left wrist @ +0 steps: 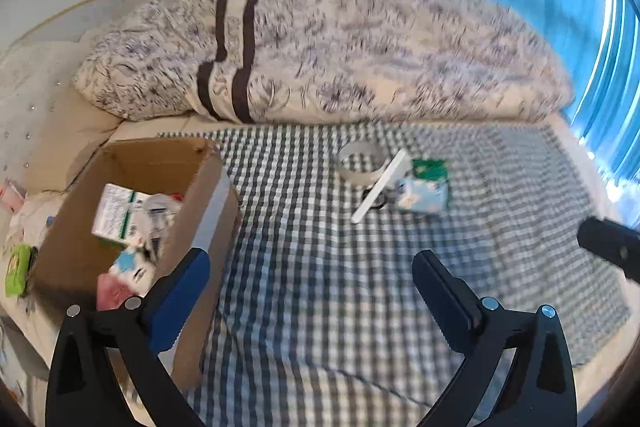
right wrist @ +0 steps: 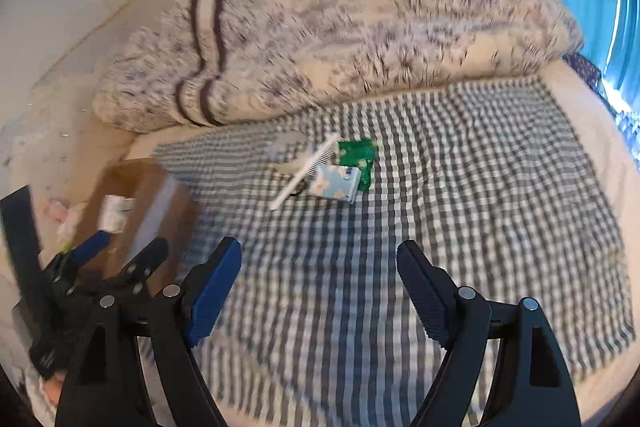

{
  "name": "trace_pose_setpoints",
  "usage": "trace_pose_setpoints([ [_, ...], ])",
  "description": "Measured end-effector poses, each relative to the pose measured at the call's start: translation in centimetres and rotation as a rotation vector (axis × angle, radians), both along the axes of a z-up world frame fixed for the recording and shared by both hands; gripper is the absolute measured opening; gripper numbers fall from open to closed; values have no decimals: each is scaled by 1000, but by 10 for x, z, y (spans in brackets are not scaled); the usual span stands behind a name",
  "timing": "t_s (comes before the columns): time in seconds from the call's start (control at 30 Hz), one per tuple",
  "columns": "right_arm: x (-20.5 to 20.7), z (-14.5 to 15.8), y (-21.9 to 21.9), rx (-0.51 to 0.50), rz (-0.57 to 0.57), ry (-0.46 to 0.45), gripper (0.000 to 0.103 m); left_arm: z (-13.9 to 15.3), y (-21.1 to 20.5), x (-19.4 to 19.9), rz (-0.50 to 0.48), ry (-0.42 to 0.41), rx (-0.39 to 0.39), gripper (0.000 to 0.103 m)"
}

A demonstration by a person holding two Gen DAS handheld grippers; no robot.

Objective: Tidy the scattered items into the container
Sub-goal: 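Move both open tools back toward the comb, tissue pack and tape roll, then grasp the blue floral tissue pack with the right tool while the left tool grasps the white comb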

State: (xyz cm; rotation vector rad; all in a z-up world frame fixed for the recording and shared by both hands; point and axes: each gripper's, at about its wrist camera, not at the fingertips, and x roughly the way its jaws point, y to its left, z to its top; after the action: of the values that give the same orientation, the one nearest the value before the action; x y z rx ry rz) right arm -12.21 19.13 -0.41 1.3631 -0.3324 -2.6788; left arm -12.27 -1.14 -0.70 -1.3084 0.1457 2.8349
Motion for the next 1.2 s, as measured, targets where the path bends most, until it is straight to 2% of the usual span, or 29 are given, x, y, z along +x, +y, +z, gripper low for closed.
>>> trace_pose_setpoints([
  [0.1,-43,-45,-5,-17,5,-60,80,-35,3,-36,-34,-26,27,103],
  [0.23,-88,-94,2,-72,-2,-119,80,-76,13,-77,-102,-44,110,103],
  [0.33,-109,-122,13,-138,-23,-176,80,-107,21,-104,-126,-84,91,103],
  [0.53,-136,-153,18,-142,-26,-220,80,-144,38,-135,-148,-108,41,103],
  [0.63,-146,-157,17,-141,-27,-207,80,-156,45,-143,-168,-122,49,103],
  [0.7,-152,-158,16,-141,-33,-208,80,-164,52,-150,-168,-125,7,103],
  [0.73,-154,-158,15,-136,-37,-209,75,-167,55,-153,-172,-131,-15,103],
  [0.77,-154,-157,13,-118,-39,-208,64,-170,56,-157,-174,-145,-20,101],
  [0.83,-152,-155,10,-101,-28,-198,50,-173,53,-164,-151,-204,39,95],
  [0.87,-152,-155,9,-112,-21,-193,39,-172,50,-165,-140,-217,71,88],
  [0.9,-150,-154,8,-112,-12,-188,38,-170,48,-165,-131,-221,92,78],
  [0.93,-148,-153,7,-102,-8,-180,35,-169,47,-165,-130,-221,95,73],
  [1.0,-141,-149,5,-81,-3,-153,31,-165,49,-160,-142,-213,93,50],
  [1.03,-137,-145,5,-78,-1,-134,29,-163,50,-157,-144,-206,90,44],
  [1.07,-132,-142,6,-74,3,-117,28,-162,51,-154,-144,-202,89,31],
  [1.1,-127,-138,6,-65,12,-104,27,-160,51,-151,-142,-199,94,26],
  [1.2,-114,-129,9,-35,25,-81,26,-156,50,-144,-138,-205,123,22],
])
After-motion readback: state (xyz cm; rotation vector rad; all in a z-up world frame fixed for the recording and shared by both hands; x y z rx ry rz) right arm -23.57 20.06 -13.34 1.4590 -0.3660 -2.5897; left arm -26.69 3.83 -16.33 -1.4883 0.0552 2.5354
